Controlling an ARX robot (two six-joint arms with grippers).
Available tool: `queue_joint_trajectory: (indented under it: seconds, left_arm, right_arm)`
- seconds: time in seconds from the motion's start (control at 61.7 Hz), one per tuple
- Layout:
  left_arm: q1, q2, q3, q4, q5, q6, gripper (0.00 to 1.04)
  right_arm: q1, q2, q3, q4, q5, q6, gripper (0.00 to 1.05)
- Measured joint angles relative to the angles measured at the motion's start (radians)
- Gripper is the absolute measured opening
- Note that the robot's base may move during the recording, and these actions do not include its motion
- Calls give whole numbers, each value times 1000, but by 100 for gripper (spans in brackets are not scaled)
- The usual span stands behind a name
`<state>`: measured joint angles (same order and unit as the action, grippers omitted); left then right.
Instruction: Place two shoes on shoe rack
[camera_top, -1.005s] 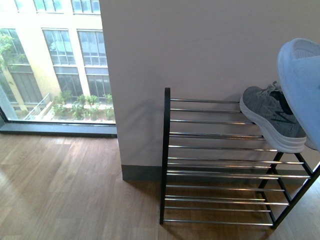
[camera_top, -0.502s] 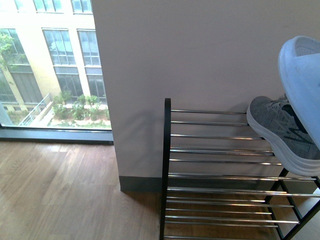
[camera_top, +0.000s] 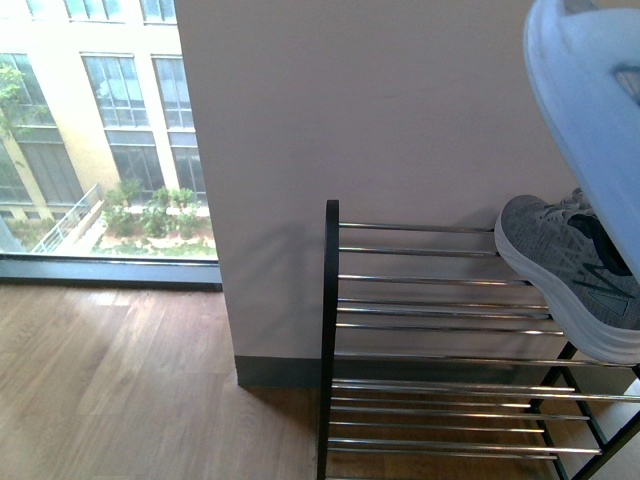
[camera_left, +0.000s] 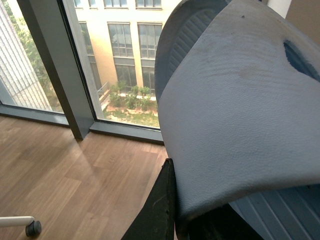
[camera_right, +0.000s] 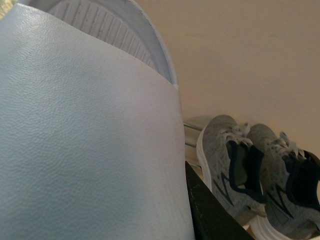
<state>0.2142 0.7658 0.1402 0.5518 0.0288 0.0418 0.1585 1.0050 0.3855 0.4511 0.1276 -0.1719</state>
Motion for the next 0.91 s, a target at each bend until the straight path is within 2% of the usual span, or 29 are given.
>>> queue_joint_trajectory:
  seconds: [0.243, 0.47, 0.907]
  left_arm:
    - [0, 0, 0, 0, 0, 0, 2]
    - [0, 0, 0, 0, 0, 0, 2]
    - [0, 0, 0, 0, 0, 0, 2]
  right_arm:
    - [32, 164, 138, 38, 1, -10, 2]
    - [35, 340, 248, 10, 10, 4, 2]
    - [-129, 752, 594, -102, -26, 137, 2]
